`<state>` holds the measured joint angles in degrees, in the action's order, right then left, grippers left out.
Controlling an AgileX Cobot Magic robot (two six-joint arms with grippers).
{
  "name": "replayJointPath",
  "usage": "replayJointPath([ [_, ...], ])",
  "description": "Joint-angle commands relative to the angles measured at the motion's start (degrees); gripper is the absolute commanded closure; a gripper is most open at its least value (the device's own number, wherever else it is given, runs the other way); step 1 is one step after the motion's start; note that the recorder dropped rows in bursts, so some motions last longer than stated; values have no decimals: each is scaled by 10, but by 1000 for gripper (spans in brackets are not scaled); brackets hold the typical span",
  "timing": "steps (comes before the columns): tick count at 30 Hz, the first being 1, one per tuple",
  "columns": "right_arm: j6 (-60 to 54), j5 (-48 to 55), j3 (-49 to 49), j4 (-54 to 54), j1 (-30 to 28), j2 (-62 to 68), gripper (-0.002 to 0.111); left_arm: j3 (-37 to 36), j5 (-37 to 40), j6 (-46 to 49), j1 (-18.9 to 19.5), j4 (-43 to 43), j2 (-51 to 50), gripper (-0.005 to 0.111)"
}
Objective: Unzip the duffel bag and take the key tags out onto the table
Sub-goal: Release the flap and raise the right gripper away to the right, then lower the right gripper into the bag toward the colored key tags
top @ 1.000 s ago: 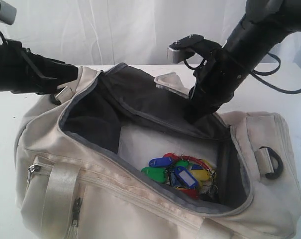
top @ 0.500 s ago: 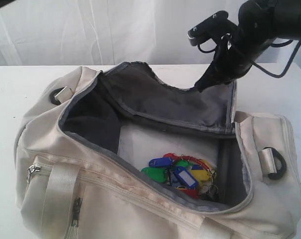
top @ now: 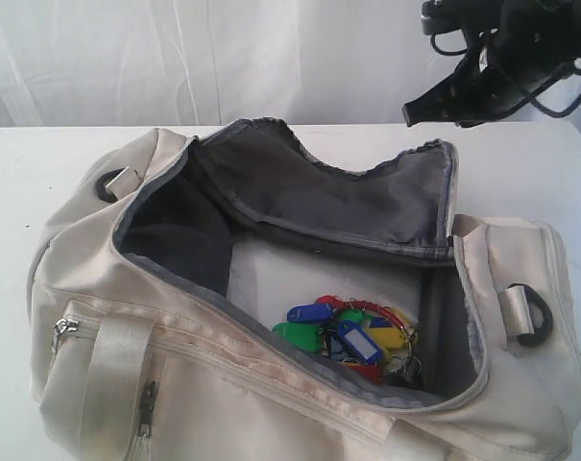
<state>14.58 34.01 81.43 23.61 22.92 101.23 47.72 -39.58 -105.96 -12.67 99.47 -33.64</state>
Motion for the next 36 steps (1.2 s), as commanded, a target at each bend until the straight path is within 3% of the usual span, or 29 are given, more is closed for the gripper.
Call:
replayJointPath([
  [1,-78,51,-2,5,-2,-77,95,-2,7,-2,-1,5,16,61],
  [8,-137,49,-26,-69,-1,-212,95,-2,-5,-2,-1,5,17,61],
  [16,-471,40,-143,-399,0,-342,95,-2,2,-2,-1,5,17,62],
  [21,-625,53,-219,-581,0,-388,95,-2,21,23,-1,5,17,84],
  [25,-682,77,-265,-672,0,-408,95,-4,22,59,-1,5,17,104],
  [30,-693,75,-301,-692,20,-409,94,-26,93,61,-1,5,21,107],
  [33,-737,74,-316,-692,43,-399,86,-62,168,61,-1,5,37,107],
  [36,-740,30,-329,-689,68,-375,61,-122,252,80,-1,5,80,107],
])
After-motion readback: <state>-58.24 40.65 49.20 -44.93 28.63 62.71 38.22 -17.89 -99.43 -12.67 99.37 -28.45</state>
